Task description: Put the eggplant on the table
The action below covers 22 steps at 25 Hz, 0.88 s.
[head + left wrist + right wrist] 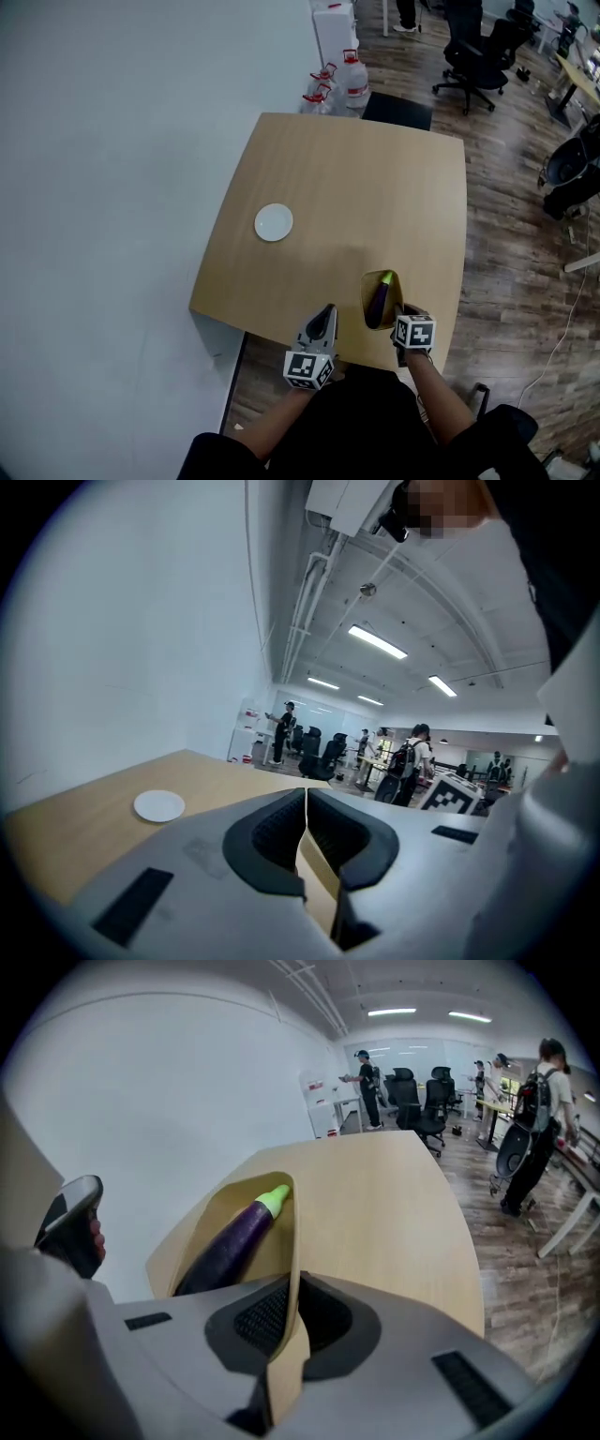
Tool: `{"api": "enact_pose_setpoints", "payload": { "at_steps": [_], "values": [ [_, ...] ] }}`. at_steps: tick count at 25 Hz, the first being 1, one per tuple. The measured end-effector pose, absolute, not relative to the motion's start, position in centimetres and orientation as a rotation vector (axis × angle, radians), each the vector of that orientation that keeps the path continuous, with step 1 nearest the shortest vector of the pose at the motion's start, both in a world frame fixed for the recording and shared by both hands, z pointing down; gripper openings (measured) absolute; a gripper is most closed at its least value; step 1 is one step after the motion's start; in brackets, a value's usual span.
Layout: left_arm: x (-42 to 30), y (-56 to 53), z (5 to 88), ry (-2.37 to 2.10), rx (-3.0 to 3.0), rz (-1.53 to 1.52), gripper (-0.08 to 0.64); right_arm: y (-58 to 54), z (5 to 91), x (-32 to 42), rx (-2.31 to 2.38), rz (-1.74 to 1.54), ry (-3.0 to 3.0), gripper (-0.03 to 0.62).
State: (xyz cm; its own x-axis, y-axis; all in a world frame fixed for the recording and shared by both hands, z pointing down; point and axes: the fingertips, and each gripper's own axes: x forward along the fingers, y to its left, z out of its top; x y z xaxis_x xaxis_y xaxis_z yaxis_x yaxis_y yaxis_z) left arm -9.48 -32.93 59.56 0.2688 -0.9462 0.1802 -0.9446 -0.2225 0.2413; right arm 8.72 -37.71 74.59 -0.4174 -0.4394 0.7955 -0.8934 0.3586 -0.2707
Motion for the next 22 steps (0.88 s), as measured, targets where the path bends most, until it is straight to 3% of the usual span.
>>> {"api": "enact_pose_setpoints", "payload": {
  "at_steps": [5,22],
  "values": [
    [-8.2,-34.3,60.5,-1.707,2.258,0.04,0.018,-41.6,76.7,7.4,1.09,0.943,-2.005,0.067],
    [-15.9,-34.4,62.2,-1.966,1.99,0.101,0.018,-46.9,84.5,3.6,0.995,0.932,-1.851,0.067]
  ]
}}
